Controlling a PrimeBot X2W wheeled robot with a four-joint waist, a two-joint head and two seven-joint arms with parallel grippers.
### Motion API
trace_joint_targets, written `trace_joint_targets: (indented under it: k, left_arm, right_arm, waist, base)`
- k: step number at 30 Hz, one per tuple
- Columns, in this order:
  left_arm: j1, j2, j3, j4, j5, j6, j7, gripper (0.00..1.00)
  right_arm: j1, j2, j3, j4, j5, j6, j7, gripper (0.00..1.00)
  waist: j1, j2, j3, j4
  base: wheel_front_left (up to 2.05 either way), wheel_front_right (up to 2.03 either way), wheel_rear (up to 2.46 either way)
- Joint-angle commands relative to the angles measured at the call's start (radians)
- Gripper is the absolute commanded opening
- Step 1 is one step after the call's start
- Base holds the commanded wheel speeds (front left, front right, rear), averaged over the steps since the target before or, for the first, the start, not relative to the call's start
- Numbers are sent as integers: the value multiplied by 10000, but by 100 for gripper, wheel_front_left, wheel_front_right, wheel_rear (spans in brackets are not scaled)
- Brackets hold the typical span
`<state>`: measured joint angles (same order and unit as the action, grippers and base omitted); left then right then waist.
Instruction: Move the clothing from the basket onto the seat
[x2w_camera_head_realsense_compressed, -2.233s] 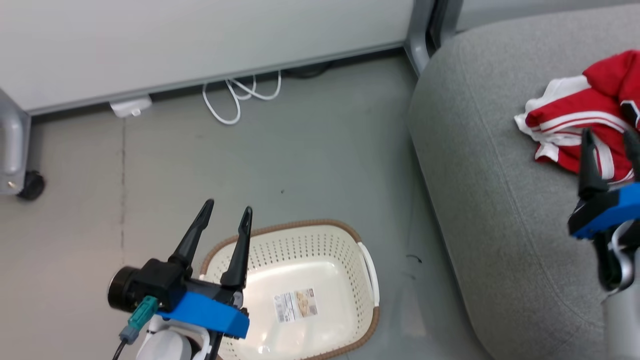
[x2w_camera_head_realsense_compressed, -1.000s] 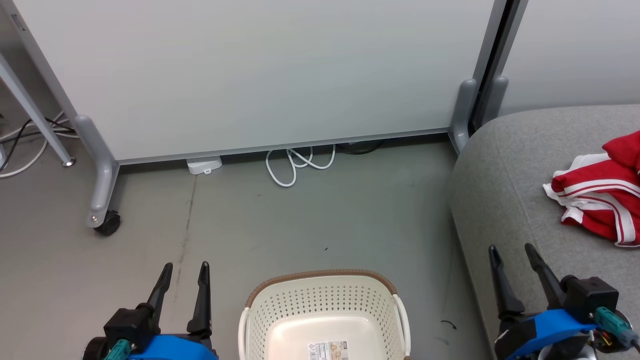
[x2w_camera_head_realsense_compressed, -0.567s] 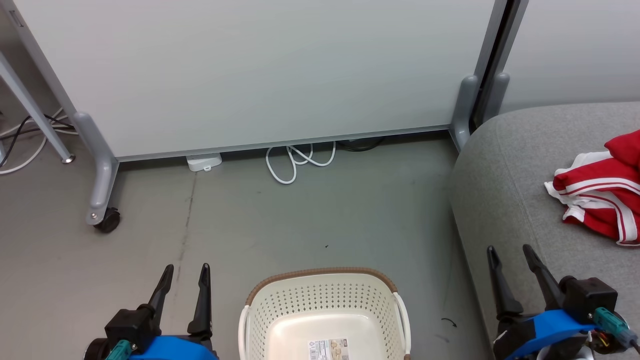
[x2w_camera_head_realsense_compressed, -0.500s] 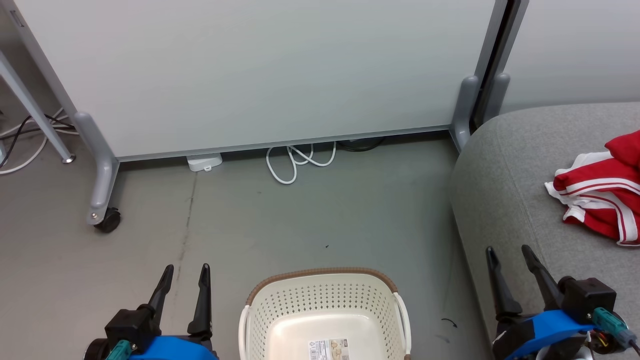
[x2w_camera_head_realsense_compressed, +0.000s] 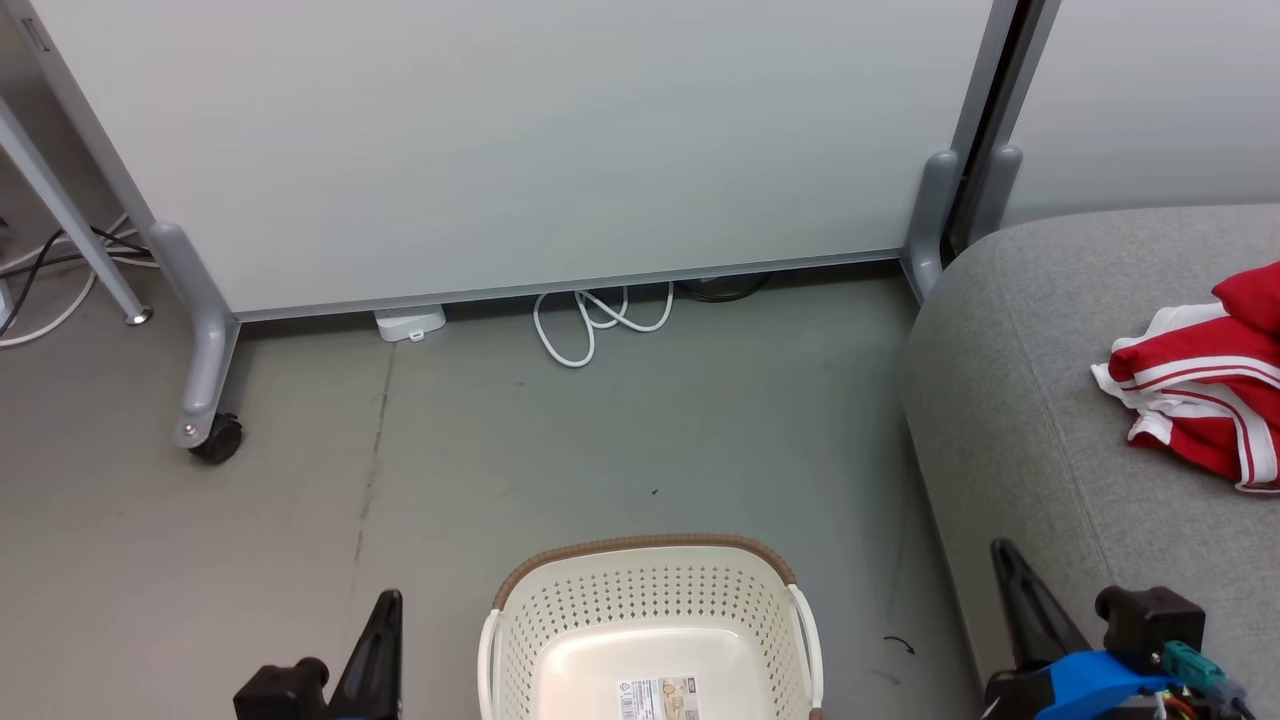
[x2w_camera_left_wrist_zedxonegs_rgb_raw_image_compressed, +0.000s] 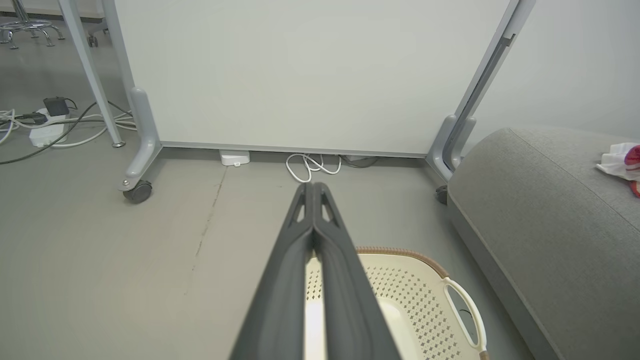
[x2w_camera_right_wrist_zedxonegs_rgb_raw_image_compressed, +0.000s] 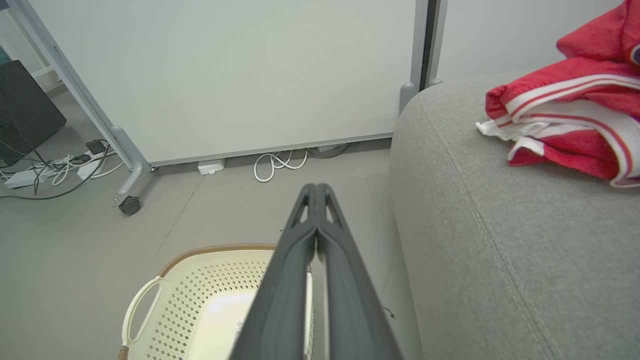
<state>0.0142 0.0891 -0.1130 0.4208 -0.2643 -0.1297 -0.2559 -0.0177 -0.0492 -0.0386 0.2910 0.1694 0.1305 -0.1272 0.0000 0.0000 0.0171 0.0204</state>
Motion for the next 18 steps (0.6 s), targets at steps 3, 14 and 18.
trace_joint_targets:
  k: [3,14,18]
  left_arm:
    - [49,-39,66,76,-397,0,111,0]
    - [-146,-86,372,-186,-2189,-2,602,0]
    - [-216,-102,486,-283,-2847,-2,785,0]
  right_arm:
    - [0,9,-40,148,426,0,111,0]
    - [-130,5,-133,43,2348,0,420,0]
    - [-179,3,-167,5,3054,0,532,0]
  waist:
    - [0,0,-3,-3]
    - [0,0,-14,-20]
    - [0,0,-18,-26]
  base:
    - [0,0,0]
    - [0,0,0]
    - [0,0,0]
